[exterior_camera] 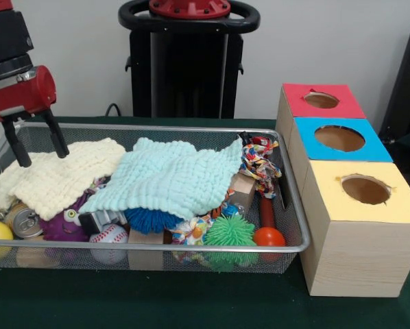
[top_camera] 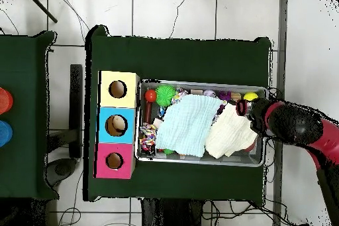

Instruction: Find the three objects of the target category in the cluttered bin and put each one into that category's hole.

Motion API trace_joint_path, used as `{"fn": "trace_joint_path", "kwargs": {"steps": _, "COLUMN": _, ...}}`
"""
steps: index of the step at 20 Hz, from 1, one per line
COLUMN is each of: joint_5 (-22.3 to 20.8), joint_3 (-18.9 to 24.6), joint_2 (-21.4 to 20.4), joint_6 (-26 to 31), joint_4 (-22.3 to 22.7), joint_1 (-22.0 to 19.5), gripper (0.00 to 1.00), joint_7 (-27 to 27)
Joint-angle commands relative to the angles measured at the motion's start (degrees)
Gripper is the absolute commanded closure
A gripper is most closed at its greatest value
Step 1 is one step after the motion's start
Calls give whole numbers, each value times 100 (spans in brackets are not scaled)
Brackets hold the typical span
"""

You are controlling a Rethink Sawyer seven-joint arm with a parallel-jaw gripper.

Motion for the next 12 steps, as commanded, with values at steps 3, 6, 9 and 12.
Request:
{"fn": "trace_joint_path", "kwargs": {"steps": 3, "joint_5": 57, "joint_3": -165, "joint_2": 212, "joint_6": -627, "joint_4": -175, "joint_1": 114, "gripper": 0, "joint_7": 436}}
{"fn": "trace_joint_path", "kwargs": {"steps": 6, "joint_5": 156, "joint_3": -272, "joint_2": 203, "joint_6": -723, "joint_4": -218, "joint_1": 181, "gripper": 0, "joint_7": 670}}
{"fn": "trace_joint_path", "kwargs": {"steps": 9, "joint_5": 226, "joint_3": -408, "joint_2": 201, "joint_6": -747, "joint_4": -285, "joint_1": 248, "gripper": 0, "joint_7": 804}}
{"fn": "trace_joint_path", "kwargs": {"steps": 12, "joint_5": 300, "joint_3": -557, "joint_2": 184, "joint_6": -823, "joint_4": -323, "joint_1": 322, "gripper": 0, "joint_7": 942}}
